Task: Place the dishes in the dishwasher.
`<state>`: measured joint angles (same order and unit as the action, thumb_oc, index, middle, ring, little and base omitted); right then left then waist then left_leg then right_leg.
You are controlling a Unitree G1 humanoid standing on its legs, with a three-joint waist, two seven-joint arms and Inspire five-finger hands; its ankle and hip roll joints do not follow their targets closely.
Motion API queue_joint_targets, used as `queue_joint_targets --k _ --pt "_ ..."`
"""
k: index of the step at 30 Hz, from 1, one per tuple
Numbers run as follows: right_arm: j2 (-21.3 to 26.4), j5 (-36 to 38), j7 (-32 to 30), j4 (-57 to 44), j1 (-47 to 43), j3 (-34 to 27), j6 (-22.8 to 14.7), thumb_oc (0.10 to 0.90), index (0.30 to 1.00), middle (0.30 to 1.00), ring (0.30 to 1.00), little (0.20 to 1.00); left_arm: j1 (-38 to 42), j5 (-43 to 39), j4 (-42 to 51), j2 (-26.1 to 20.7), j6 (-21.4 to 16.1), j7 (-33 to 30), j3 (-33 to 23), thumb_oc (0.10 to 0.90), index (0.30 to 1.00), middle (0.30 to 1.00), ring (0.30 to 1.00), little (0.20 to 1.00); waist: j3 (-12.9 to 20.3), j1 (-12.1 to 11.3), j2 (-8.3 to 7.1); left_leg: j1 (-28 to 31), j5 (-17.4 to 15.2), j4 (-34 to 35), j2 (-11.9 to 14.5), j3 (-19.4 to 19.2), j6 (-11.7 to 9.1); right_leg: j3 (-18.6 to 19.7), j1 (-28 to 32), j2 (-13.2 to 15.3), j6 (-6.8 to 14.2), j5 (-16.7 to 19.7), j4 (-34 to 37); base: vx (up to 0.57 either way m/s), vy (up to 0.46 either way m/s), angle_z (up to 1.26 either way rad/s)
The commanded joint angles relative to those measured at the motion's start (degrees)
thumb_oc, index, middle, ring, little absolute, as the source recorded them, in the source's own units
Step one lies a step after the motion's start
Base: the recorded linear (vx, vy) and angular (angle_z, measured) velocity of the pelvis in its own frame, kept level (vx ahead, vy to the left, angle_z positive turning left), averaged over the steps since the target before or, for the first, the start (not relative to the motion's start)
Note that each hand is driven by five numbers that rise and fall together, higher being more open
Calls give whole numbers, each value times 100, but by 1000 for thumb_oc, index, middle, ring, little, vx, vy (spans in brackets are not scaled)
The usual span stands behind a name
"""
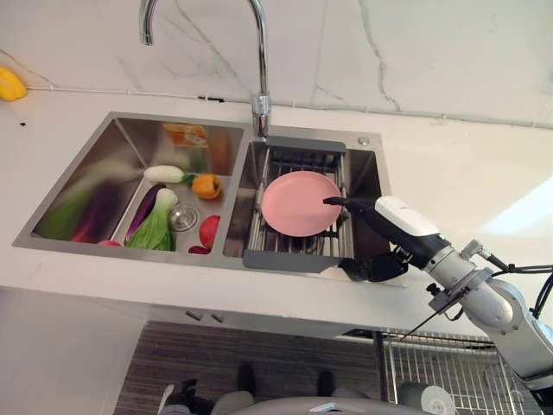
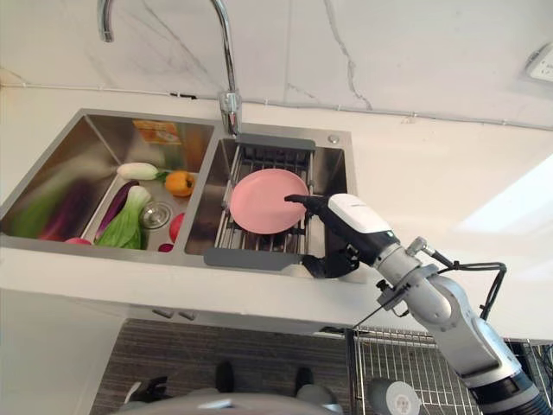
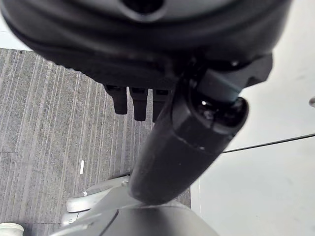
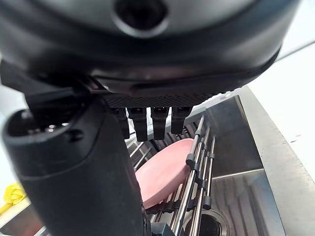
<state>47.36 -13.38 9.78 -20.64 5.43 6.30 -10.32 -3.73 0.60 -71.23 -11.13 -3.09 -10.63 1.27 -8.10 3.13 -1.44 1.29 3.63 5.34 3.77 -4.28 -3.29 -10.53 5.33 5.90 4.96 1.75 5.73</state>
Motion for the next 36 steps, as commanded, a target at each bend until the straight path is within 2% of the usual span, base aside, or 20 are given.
queue_joint_targets --k 1,5,8,10,11,12,14,16,17,19,26,27,32,36 --pt "-46 -199 -523 -279 -911 -135 -185 800 900 900 900 900 372 35 -262 164 -83 97 114 800 900 900 900 900 141 -343 -77 352 -221 -34 505 -149 -394 89 70 484 462 -219 -73 7 6 3" --pt "-80 -410 -560 -246 -945 -130 -158 800 900 900 900 900 324 34 -264 161 -76 95 114 800 900 900 900 900 147 -376 -79 353 -227 -34 496 -116 -390 57 96 484 454 -232 -73 3 2 5" --pt "-59 -1032 -749 -143 -1011 -173 -114 800 900 900 900 900 283 77 -281 175 -53 92 99 800 900 900 900 900 148 -420 -80 361 -233 -34 494 -81 -389 15 136 481 452 -254 -73 3 0 1" --pt "-150 -1050 -813 -93 -1017 -176 -69 800 900 900 900 900 273 83 -291 181 -39 88 100 800 900 900 900 900 147 -428 -78 366 -235 -34 498 -67 -392 9 152 481 448 -264 -73 0 0 0" --pt "-346 -993 -900 -6 -990 -180 -18 800 900 900 900 900 269 76 -299 200 -23 62 105 800 900 900 900 900 140 -438 -68 365 -233 -34 503 -53 -389 5 160 481 443 -267 -73 0 0 0" --pt "-784 -819 -979 246 -976 -83 105 800 900 900 900 900 250 46 -302 210 -11 31 139 800 900 900 900 900 136 -478 -69 371 -225 -34 506 -31 -385 -22 190 479 428 -280 -73 0 0 0" --pt "-949 -683 -995 348 -973 -55 151 800 900 900 900 900 244 43 -304 215 -3 26 152 800 900 900 900 900 131 -486 -72 373 -224 -34 502 -16 -385 -34 200 476 419 -286 -73 1 0 -4" --pt "-1244 -191 -1003 532 -914 -1 243 800 900 900 900 900 239 5 -297 233 14 20 189 800 900 900 900 900 127 -508 -70 372 -219 -34 503 9 -385 -55 216 474 404 -289 -73 -2 -2 -2" --pt "-1246 -184 -1002 536 -916 -1 241 800 900 900 900 900 237 4 -295 229 15 21 189 800 900 900 900 900 128 -508 -74 372 -219 -34 503 10 -385 -56 217 474 403 -290 -73 0 0 0" --pt "-1394 286 -949 572 -911 -16 269 800 900 900 900 900 218 -34 -296 232 20 42 207 800 900 900 900 900 132 -524 -82 372 -206 -34 503 31 -390 -75 226 467 391 -303 -73 3 -4 2" --pt "-1382 840 -898 599 -919 -172 322 800 900 900 900 900 198 -77 -290 247 29 94 242 800 900 900 900 900 140 -555 -89 359 -192 -34 508 68 -404 -112 252 473 388 -314 -73 7 -5 6" --pt "-1261 904 -881 515 -931 -314 298 800 900 900 900 900 193 -112 -277 238 22 133 233 800 900 900 900 900 147 -553 -92 369 -197 -34 507 70 -411 -136 269 475 389 -315 -73 14 -9 9" --pt "-949 692 -927 124 -940 -726 251 800 900 900 900 900 205 -116 -290 227 21 137 160 800 900 900 900 900 155 -528 -88 365 -201 -34 506 69 -422 -148 269 485 400 -318 -73 10 -4 12" --pt "-844 798 -843 -138 -846 -943 183 800 900 900 900 900 206 -133 -288 219 1 134 159 800 900 900 900 900 159 -496 -89 350 -200 -34 505 72 -427 -152 259 492 408 -311 -73 -4 -3 9"
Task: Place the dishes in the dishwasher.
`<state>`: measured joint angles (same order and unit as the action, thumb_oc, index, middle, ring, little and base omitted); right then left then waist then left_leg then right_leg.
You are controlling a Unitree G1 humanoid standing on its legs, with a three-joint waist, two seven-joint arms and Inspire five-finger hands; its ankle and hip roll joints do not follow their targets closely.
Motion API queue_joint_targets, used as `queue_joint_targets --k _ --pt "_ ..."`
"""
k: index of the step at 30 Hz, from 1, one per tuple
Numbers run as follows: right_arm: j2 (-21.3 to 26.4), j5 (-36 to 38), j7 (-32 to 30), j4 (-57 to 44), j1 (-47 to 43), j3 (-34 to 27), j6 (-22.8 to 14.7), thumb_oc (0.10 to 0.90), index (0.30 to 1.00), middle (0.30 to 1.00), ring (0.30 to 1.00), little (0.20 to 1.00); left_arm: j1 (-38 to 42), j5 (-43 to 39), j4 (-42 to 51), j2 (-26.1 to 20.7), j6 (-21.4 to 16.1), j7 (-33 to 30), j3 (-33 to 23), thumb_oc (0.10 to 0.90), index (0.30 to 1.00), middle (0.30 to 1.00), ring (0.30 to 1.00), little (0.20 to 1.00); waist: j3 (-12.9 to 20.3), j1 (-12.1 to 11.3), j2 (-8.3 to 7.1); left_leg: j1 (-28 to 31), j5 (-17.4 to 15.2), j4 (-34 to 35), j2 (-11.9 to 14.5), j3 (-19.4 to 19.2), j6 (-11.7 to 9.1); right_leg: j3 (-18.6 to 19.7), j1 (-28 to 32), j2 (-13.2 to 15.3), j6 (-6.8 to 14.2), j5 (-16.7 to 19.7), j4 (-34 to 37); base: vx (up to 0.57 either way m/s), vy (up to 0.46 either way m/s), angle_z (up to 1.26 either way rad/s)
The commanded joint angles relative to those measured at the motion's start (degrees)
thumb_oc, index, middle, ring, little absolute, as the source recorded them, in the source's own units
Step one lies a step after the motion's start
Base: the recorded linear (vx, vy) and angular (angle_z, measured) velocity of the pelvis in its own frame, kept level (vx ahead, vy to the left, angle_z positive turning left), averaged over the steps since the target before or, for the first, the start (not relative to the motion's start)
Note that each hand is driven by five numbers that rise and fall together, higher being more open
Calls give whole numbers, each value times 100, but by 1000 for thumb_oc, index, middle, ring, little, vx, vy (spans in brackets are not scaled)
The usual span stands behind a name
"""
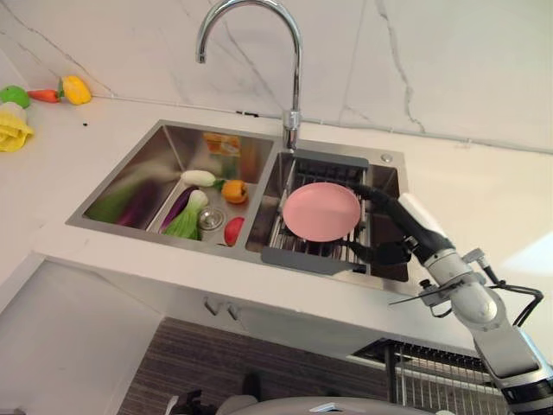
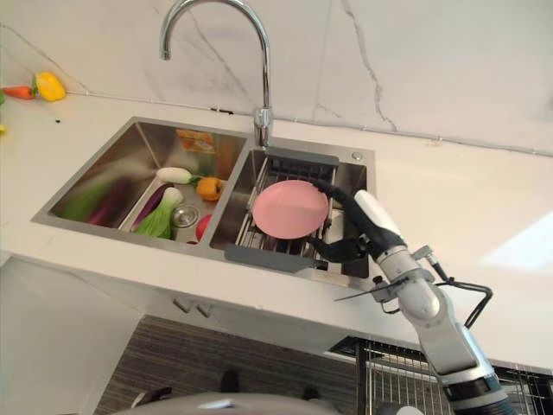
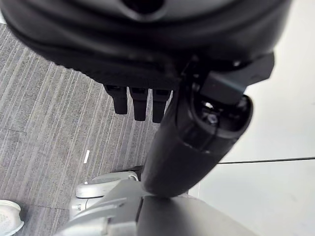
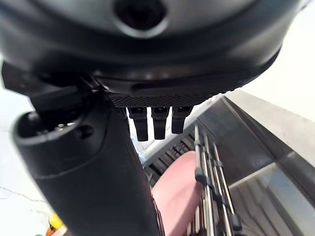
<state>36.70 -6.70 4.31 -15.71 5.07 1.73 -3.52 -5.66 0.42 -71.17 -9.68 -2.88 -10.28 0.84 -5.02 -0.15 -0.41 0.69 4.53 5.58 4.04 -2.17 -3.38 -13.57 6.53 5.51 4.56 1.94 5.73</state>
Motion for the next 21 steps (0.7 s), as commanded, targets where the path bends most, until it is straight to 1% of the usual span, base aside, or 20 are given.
queue_joint_targets --k 1,3,4,6,9,11,15,18,21 --pt "250 115 -260 -636 -805 -483 -507 800 900 900 900 900 398 -105 -303 74 -24 110 206 800 900 900 900 900 -150 -166 -191 409 -288 -58 476 -144 -417 154 137 533 449 -331 -73 0 0 0" --pt "285 77 -211 -627 -791 -467 -511 800 900 900 900 900 386 -112 -286 71 -29 116 204 800 900 900 900 900 -147 -161 -188 413 -293 -58 476 -146 -414 158 139 532 448 -331 -73 0 0 0" --pt "394 -108 -140 -559 -823 -407 -496 800 900 900 900 900 399 -88 -280 58 -30 142 204 800 900 900 900 900 -143 -163 -189 417 -297 -58 475 -148 -410 163 145 534 448 -332 -73 0 0 0" --pt "463 -199 -92 -531 -840 -367 -478 800 900 900 900 900 407 -88 -250 57 -35 147 199 800 900 900 900 900 -146 -163 -186 421 -299 -58 477 -156 -408 160 146 538 448 -328 -73 0 0 0" --pt "848 -480 288 -508 -901 -181 -487 800 900 900 900 900 420 -34 -216 41 -31 247 200 800 900 900 900 900 -153 -169 -174 428 -304 -58 475 -153 -406 146 148 541 451 -319 -73 0 0 0" --pt "899 -501 329 -487 -897 -154 -488 800 900 900 900 900 421 -32 -206 40 -33 261 205 800 900 900 900 900 -153 -166 -168 428 -303 -58 473 -150 -406 145 151 543 452 -320 -73 0 0 0" --pt "1060 -862 324 -331 -1059 12 -484 800 900 900 900 900 405 -4 -228 21 -29 287 211 800 900 900 900 900 -155 -184 -162 435 -309 -58 464 -152 -400 125 164 555 456 -328 -73 0 0 0" --pt "1024 -995 291 -236 -1205 145 -448 800 900 900 900 900 402 5 -230 14 -13 265 226 800 900 900 900 900 -156 -217 -149 427 -312 -58 451 -142 -396 109 168 558 452 -330 -73 0 0 0" --pt "889 -1071 231 -223 -1350 222 -396 800 900 900 900 900 393 -1 -243 12 0 243 231 800 900 900 900 900 -156 -251 -143 419 -309 -58 454 -108 -395 72 182 565 448 -339 -73 1 2 3"
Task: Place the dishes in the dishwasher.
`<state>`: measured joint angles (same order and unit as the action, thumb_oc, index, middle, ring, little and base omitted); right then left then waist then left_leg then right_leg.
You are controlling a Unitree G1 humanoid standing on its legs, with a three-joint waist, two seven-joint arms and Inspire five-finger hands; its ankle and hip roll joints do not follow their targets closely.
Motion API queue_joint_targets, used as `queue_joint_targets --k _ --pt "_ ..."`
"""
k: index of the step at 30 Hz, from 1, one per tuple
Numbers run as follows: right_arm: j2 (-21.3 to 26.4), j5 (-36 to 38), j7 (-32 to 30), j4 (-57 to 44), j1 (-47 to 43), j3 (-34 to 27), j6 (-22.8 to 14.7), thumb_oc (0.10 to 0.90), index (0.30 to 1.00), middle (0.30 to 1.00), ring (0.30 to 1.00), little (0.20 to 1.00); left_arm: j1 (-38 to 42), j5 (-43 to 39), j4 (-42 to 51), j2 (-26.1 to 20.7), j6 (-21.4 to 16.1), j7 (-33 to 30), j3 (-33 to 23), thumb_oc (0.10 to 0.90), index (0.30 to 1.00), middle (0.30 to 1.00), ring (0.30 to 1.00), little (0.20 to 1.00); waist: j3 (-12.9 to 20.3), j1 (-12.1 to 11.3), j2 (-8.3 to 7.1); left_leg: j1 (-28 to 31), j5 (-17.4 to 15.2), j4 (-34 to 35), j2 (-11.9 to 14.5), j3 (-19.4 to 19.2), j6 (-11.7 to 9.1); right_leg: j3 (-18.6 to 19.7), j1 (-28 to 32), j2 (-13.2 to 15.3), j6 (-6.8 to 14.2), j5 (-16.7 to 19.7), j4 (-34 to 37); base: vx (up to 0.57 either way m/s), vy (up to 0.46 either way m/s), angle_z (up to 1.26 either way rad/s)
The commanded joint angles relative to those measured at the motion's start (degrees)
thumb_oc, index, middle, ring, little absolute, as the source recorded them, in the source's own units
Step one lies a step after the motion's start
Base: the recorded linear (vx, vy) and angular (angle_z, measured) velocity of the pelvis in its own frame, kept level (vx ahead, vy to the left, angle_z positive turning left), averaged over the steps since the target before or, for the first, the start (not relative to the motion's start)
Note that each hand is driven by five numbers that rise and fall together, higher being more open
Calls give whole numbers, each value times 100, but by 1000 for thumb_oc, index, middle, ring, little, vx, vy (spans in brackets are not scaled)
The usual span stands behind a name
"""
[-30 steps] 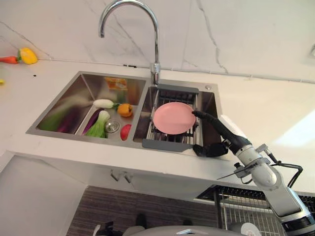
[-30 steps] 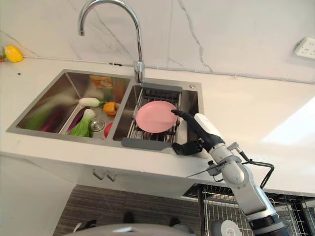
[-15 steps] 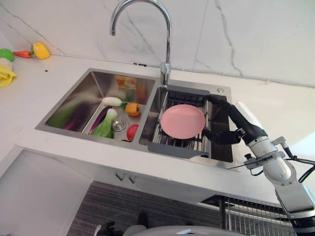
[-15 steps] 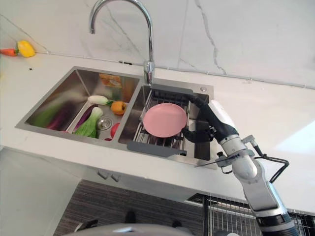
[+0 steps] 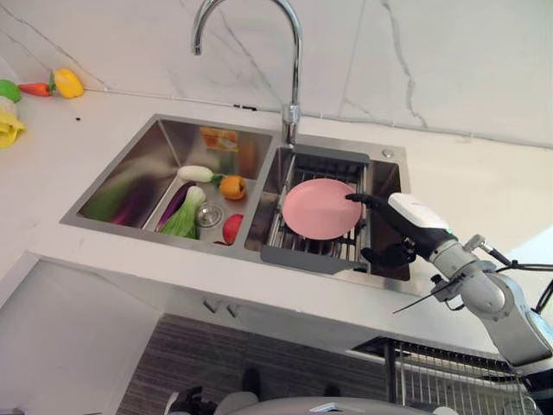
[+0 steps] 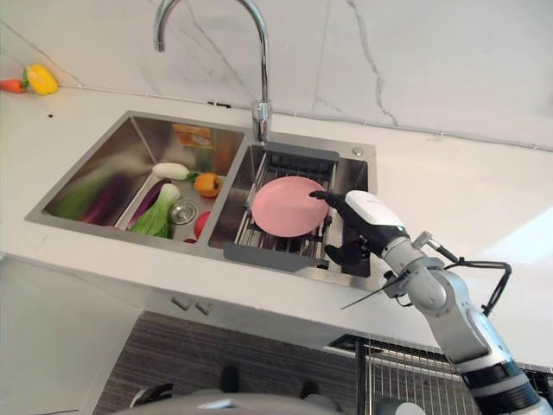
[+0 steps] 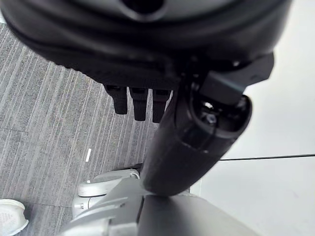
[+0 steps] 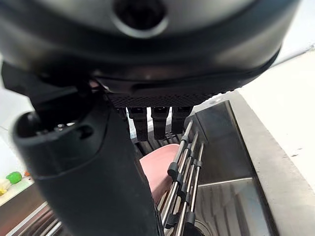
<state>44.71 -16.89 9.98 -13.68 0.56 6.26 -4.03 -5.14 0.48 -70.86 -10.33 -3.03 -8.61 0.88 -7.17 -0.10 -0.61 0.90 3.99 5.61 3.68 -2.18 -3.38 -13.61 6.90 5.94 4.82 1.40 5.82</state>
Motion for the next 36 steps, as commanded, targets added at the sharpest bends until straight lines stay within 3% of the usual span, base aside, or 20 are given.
queue_joint_targets --k 1,24,30,32,33,36 --pt "87 -52 -337 -425 -900 -231 -345 800 900 900 900 900 340 -7 -274 77 15 76 227 800 900 900 900 900 59 -255 -123 397 -255 -61 490 -106 -395 75 146 522 422 -285 -82 7 3 7" --pt "201 -919 -11 41 -1340 401 -313 800 900 900 900 900 266 71 -293 64 47 183 238 800 900 900 900 900 35 -441 -131 328 -235 -61 455 94 -415 -152 240 541 403 -317 -82 -4 0 3" --pt "-37 -1461 -364 218 -1318 469 -310 800 900 900 900 900 259 103 -284 90 50 134 281 800 900 900 900 900 10 -472 -113 339 -234 -61 453 109 -408 -160 264 543 401 -334 -82 -3 -3 2" --pt "-261 -1836 -739 417 -1338 497 -227 463 394 394 394 394 271 124 -277 123 58 42 324 800 900 900 900 900 4 -492 -89 343 -235 -61 447 120 -401 -172 277 545 397 -342 -82 -5 -1 2" --pt "-270 -1848 -760 438 -1351 513 -231 400 300 300 300 300 270 124 -278 120 57 39 321 800 900 900 900 900 2 -489 -93 345 -235 -61 447 120 -401 -171 280 545 397 -343 -82 0 0 0" --pt "-474 -2192 -1239 577 -1386 522 -245 400 300 300 300 300 304 135 -279 140 49 -74 358 800 900 900 900 900 -6 -502 -76 350 -240 -61 444 133 -399 -171 289 541 396 -349 -82 0 0 0"
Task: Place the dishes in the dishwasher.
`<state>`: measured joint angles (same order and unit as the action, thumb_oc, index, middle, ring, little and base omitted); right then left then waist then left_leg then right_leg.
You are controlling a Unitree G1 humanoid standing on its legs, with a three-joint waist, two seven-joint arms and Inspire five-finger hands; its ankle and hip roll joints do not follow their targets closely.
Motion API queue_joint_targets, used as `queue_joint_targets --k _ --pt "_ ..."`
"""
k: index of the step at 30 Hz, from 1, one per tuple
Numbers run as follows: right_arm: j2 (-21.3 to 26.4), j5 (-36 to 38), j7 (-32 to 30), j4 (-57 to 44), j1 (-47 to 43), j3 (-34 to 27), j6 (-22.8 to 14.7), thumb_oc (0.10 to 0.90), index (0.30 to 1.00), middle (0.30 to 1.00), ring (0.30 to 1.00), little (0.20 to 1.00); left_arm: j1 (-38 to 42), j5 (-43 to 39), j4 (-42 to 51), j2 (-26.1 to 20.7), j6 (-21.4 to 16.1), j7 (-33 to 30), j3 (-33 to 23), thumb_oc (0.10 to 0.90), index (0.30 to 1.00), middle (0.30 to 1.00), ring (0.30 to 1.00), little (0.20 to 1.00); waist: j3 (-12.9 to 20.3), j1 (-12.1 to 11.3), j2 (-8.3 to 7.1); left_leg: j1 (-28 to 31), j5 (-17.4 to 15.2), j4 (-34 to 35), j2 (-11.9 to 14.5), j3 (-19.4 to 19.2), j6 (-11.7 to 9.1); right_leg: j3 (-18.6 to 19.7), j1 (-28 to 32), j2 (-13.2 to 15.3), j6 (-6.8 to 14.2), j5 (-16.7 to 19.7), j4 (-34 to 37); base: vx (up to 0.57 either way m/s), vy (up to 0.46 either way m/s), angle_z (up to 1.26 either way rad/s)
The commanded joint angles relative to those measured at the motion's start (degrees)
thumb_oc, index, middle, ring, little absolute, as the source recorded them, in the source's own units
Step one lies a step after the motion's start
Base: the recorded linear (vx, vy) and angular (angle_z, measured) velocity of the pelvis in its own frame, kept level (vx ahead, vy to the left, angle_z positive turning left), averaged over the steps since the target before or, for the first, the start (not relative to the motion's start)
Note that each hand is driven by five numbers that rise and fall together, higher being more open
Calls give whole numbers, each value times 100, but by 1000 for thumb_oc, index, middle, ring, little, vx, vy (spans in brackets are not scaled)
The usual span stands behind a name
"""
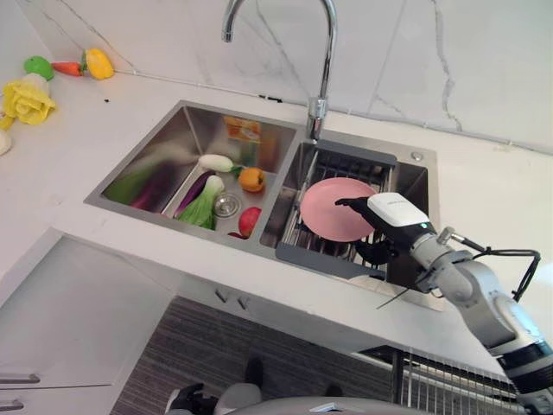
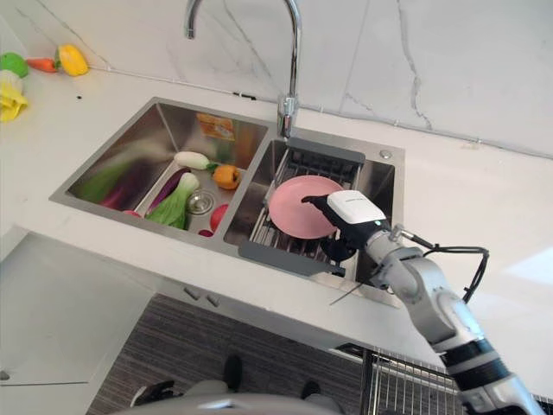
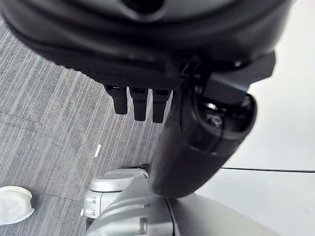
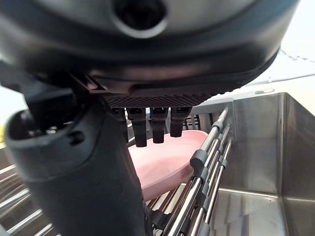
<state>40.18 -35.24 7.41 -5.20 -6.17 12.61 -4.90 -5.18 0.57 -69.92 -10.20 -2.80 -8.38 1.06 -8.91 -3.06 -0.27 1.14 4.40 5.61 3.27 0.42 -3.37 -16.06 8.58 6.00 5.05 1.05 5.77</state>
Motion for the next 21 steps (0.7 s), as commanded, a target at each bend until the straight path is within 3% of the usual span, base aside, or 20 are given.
queue_joint_targets --k 1,6,12,18,21 --pt "-144 -396 -1204 -260 -673 -148 -165 400 300 300 300 300 331 140 -372 138 18 -154 353 800 900 900 900 900 161 -209 -95 325 -279 -61 484 -125 -396 68 124 531 372 -317 -77 -1 -4 3" --pt "-441 -545 -1810 -185 -647 -133 -150 400 300 300 300 300 342 120 -385 155 -19 -389 401 800 900 900 900 900 146 -220 -96 329 -276 -61 484 -120 -395 64 134 542 382 -318 -77 0 0 0" --pt "-764 -68 -2058 -345 -483 -282 -132 400 300 300 300 300 300 89 -428 181 -27 -506 409 800 900 900 900 900 154 -201 -82 325 -282 -61 479 -127 -384 69 124 553 383 -320 -77 0 0 0" --pt "-1206 1400 -2025 -342 -304 -418 -127 400 300 300 300 300 267 41 -417 176 16 -552 428 800 900 900 900 900 162 -175 -90 340 -279 -61 483 -155 -378 82 117 551 376 -316 -77 0 0 0" --pt "-1447 2491 -1968 -208 -254 -459 -122 400 300 300 300 300 248 -6 -404 168 49 -541 451 800 900 900 900 900 170 -152 -99 355 -276 -61 485 -169 -375 89 115 549 373 -310 -77 0 0 0"
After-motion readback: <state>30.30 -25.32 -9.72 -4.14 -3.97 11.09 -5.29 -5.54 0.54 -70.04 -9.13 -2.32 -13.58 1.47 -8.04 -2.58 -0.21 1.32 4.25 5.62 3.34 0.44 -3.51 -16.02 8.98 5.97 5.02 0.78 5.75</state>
